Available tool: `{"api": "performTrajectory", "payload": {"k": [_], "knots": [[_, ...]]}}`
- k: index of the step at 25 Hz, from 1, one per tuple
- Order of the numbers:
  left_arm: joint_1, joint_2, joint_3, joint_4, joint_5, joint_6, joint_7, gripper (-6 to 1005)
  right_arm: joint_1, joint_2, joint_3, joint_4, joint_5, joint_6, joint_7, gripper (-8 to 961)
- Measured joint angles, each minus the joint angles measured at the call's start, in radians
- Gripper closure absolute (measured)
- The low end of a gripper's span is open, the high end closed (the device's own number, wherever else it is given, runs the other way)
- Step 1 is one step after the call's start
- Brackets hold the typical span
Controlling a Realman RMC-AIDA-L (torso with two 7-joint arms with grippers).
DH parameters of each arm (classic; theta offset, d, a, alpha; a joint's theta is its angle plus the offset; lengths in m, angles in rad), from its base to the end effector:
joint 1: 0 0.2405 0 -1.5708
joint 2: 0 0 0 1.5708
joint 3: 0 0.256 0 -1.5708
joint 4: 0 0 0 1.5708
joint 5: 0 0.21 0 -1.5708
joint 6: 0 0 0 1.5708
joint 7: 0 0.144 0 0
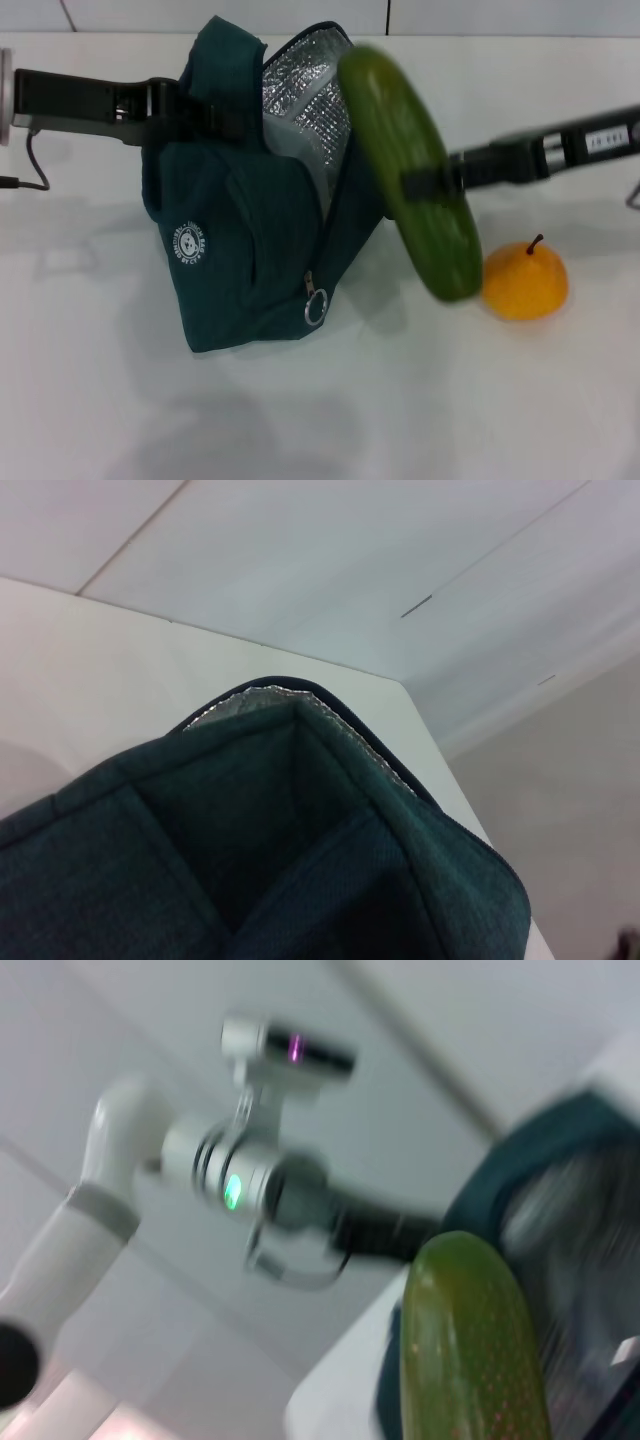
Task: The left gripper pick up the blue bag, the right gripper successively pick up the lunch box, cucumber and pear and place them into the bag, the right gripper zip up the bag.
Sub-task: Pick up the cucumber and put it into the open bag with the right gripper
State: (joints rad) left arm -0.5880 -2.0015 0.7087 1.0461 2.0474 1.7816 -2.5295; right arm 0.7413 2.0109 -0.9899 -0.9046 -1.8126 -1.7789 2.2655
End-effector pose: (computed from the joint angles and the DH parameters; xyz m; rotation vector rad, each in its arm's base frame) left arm -0.2110 0.3513 0.0837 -2.5215 -1.6570 -0.6406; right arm 0.1289 0.3567 0.0292 2.6874 -1.0137 -0.6035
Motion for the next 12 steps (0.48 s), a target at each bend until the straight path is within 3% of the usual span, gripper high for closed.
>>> {"api": "performTrajectory", "payload": {"k": [6,12], "knots": [[0.000,-0.003,0.000,0.000,0.000,0.013,-0.001,959,-0.016,0.008,-0.001,0.036,0.135,0.147,-0.177,415],[-0.002,-0.003,-0.002,0.000,-0.001,0.024,-0.002,959,0.025,0.010,-0.037,0.144,0.271,0.254,-0.375,408]]}}
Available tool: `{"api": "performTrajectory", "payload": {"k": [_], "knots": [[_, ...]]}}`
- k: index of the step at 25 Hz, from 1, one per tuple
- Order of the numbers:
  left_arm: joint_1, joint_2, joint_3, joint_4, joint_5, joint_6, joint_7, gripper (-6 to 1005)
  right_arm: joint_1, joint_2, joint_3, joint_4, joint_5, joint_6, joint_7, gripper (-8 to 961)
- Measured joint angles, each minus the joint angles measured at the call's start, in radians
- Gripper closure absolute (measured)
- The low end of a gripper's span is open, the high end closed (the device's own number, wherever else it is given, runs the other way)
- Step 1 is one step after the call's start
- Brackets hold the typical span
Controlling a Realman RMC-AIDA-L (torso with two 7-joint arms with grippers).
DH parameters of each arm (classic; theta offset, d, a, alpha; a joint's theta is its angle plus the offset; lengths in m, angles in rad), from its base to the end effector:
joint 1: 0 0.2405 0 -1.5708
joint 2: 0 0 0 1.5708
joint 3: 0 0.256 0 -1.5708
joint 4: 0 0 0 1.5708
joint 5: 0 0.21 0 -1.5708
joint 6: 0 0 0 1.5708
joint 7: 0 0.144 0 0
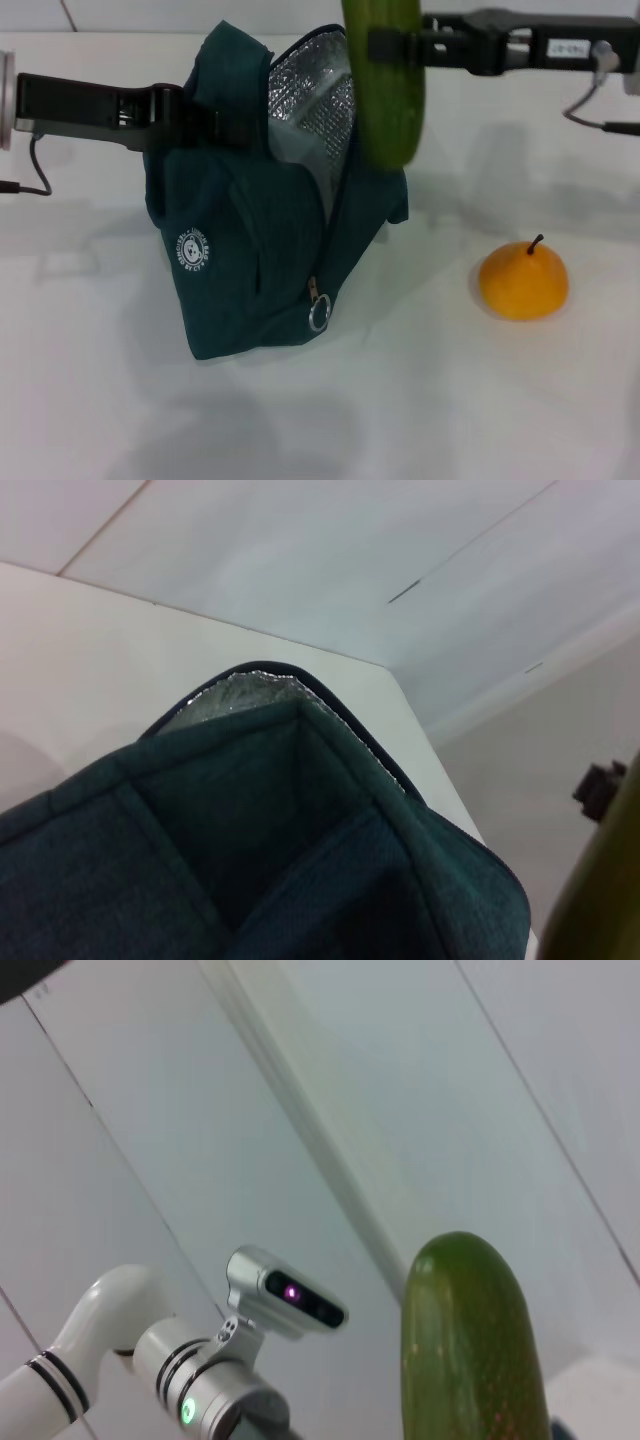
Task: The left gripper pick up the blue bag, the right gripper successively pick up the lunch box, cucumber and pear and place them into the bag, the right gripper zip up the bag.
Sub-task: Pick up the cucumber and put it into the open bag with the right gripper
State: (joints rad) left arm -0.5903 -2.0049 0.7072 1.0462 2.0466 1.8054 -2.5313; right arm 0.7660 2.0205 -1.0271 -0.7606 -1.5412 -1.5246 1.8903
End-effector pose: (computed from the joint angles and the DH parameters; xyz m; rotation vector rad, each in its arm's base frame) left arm -0.2089 0.3483 0.0821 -2.5468 -1.6663 -0.6374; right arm 0.1103 0.3903 0.0225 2.8425 -0.7385 -1.1089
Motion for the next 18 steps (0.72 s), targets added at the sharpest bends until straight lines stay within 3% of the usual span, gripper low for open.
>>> {"api": "performTrajectory", "payload": {"k": [9,18], "knots": [[-0.008,-0.003,0.000,0.000,-0.006,0.000,0.000,959,0.044,0.005,-0.127,0.132,0.143,0.111,-0.177,391],[-0.008,-0.003,0.001,-0.002,-0.013,-0.003,0.003,959,0.038,0.007,-0.270,0.168,0.217,0.191,-0.250,374]]}}
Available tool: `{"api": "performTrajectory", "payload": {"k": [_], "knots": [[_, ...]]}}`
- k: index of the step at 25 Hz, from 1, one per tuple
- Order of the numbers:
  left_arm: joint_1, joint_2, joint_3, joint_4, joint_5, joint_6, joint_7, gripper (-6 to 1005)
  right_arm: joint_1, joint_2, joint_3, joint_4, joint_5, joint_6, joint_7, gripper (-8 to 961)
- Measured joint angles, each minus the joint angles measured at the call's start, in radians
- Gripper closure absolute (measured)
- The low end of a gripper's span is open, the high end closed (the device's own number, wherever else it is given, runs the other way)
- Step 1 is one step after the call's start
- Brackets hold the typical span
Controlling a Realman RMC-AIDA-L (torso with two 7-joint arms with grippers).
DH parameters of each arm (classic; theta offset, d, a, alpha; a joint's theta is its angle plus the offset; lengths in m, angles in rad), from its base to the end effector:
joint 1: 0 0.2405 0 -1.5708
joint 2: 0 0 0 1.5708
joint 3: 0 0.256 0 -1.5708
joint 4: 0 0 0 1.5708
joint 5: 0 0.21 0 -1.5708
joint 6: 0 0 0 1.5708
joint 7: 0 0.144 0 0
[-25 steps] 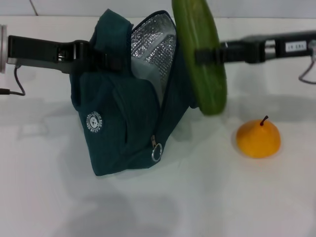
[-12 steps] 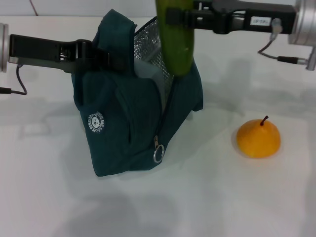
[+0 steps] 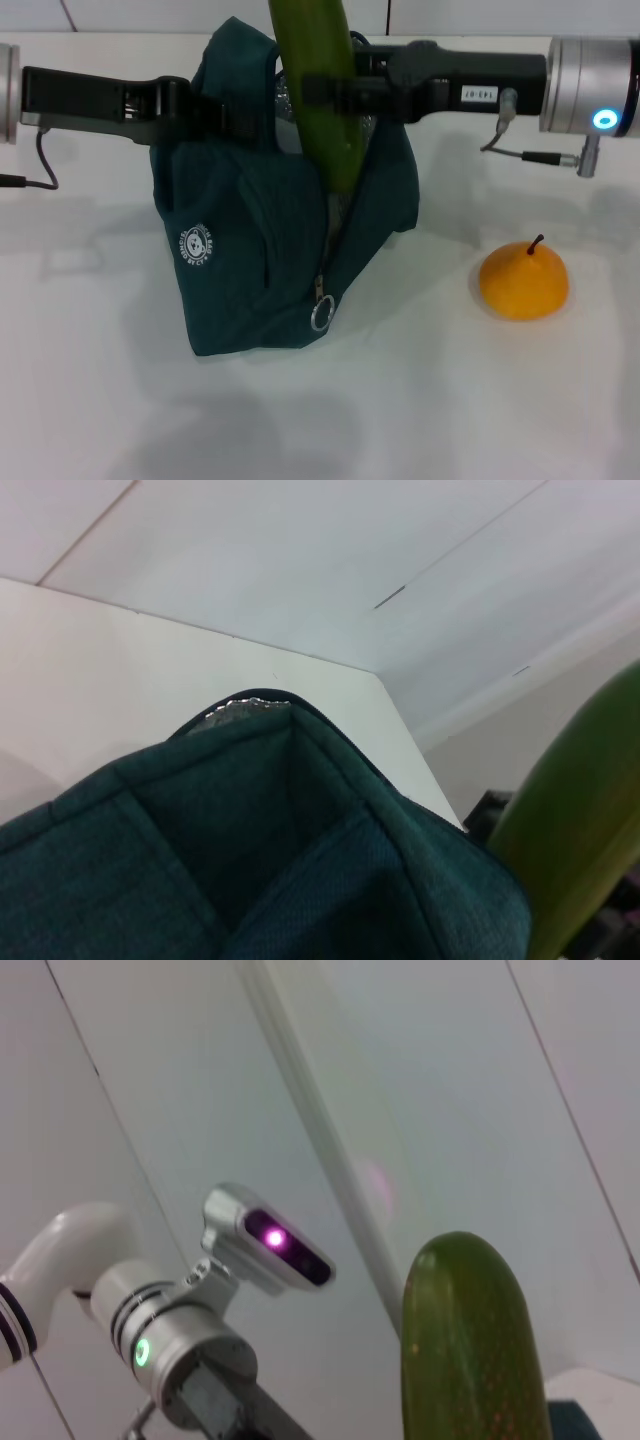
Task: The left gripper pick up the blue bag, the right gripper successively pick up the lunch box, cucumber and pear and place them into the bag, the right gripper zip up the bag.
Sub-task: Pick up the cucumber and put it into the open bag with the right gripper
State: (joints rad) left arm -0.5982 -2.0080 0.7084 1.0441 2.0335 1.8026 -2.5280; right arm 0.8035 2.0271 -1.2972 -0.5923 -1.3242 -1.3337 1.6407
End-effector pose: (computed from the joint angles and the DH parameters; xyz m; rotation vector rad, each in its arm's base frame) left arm -0.2043 0.3501 0.0812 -2.5600 -1.6511 -0.6589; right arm 0.1069 0.3918 -0.0305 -2.8432 0.6175 1.0655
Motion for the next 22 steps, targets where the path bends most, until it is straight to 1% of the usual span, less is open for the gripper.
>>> {"api": "performTrajectory", "payload": {"k": [8,17,22], "knots": [[0.000,0.000,-0.001,-0.001,0.000,-0.003,0.003,958,-0.010,0.001,-0.012,0.049,0.004,0.002,-0.041,360],[-0.001,0.000,-0.001,-0.001,0.001,-0.003,0.003,958,-0.028,-0.001,-0.023,0.037,0.007,-0.023,-0.061,343],[0.000,0.000,-0.001,-0.001,0.001,-0.003,0.003,958,-0.056,0.000,-0.025,0.027,0.040,-0.022,-0.089,334]]}}
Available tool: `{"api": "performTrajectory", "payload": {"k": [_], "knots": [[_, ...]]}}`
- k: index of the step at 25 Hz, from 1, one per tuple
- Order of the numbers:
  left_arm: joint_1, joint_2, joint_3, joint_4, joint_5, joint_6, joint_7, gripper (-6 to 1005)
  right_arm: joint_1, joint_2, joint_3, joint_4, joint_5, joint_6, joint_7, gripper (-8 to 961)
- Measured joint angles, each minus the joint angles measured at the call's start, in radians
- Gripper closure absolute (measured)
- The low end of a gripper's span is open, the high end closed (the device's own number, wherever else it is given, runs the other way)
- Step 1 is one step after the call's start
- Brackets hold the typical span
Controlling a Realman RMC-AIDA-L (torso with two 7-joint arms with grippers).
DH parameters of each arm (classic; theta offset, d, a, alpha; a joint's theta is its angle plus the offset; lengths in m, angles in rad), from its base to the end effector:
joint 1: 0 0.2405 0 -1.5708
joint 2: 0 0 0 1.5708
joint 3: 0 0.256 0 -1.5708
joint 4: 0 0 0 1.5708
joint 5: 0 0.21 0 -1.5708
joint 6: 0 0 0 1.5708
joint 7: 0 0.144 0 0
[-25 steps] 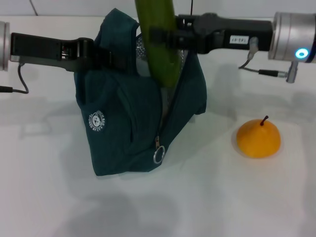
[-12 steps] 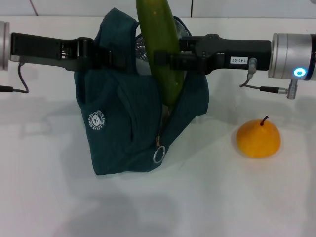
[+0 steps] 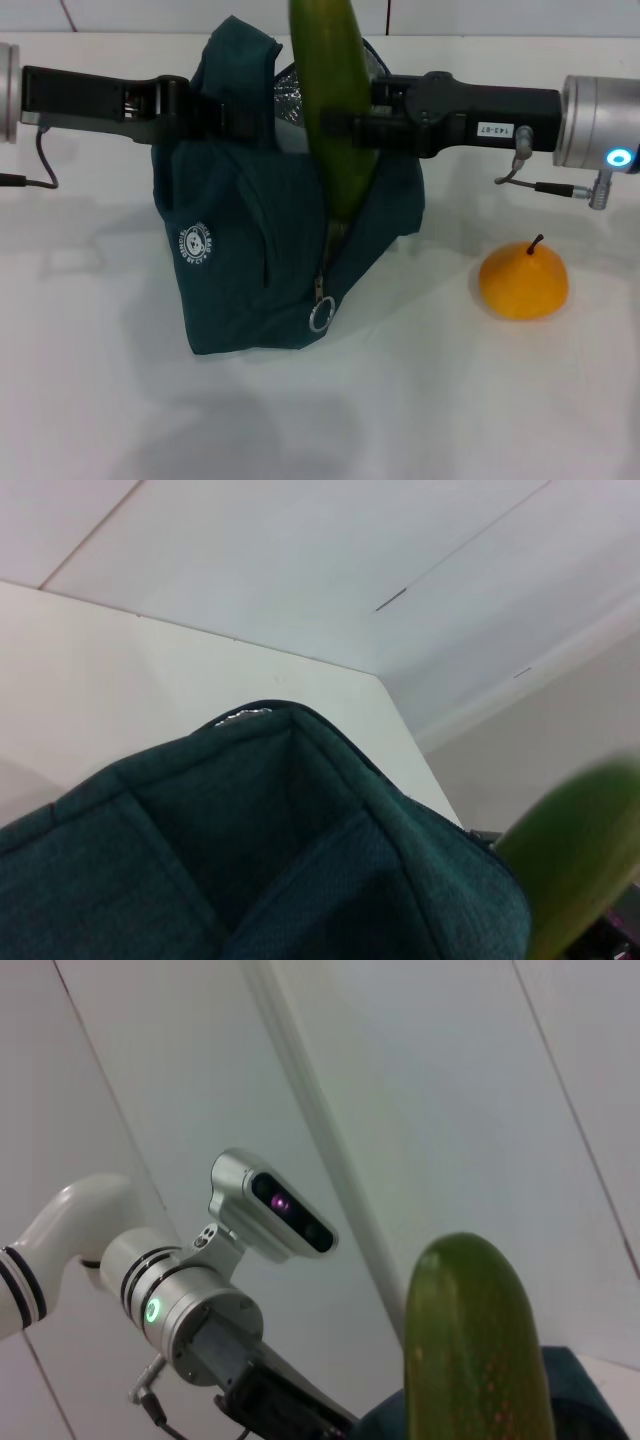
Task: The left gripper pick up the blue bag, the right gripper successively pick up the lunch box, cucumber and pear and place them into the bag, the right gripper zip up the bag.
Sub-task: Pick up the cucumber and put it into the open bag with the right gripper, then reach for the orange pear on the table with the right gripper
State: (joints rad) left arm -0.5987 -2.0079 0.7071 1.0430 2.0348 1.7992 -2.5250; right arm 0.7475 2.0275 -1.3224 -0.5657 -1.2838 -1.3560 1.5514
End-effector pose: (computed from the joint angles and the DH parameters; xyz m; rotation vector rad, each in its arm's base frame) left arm -0.2046 0.3507 0.0813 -2.5574 -1.6474 -0.6598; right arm 0.1291 0.3799 -0.0341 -2.8253 0.5984 1.0817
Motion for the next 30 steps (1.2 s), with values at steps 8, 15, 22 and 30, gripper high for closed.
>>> {"api": "performTrajectory", "payload": {"k": [8,15,22,30], "knots": [[0.000,0.000,-0.001,0.000,0.000,0.000,0.000,958,-0.059,-0.007,0.017,-0.048,0.014,-0.016,-0.002,319],[0.010,0.000,0.000,0.000,-0.002,0.007,-0.001,958,-0.248,-0.021,0.107,-0.210,0.047,-0.077,-0.019,94],[0.023,-0.002,0.002,0.000,-0.019,0.009,0.009,958,-0.454,-0.064,0.138,-0.190,0.042,-0.163,-0.203,98],[0.019,-0.013,0.002,0.000,-0.024,0.009,0.020,958,-0.494,-0.038,0.145,-0.013,0.035,-0.141,-0.443,99]]}}
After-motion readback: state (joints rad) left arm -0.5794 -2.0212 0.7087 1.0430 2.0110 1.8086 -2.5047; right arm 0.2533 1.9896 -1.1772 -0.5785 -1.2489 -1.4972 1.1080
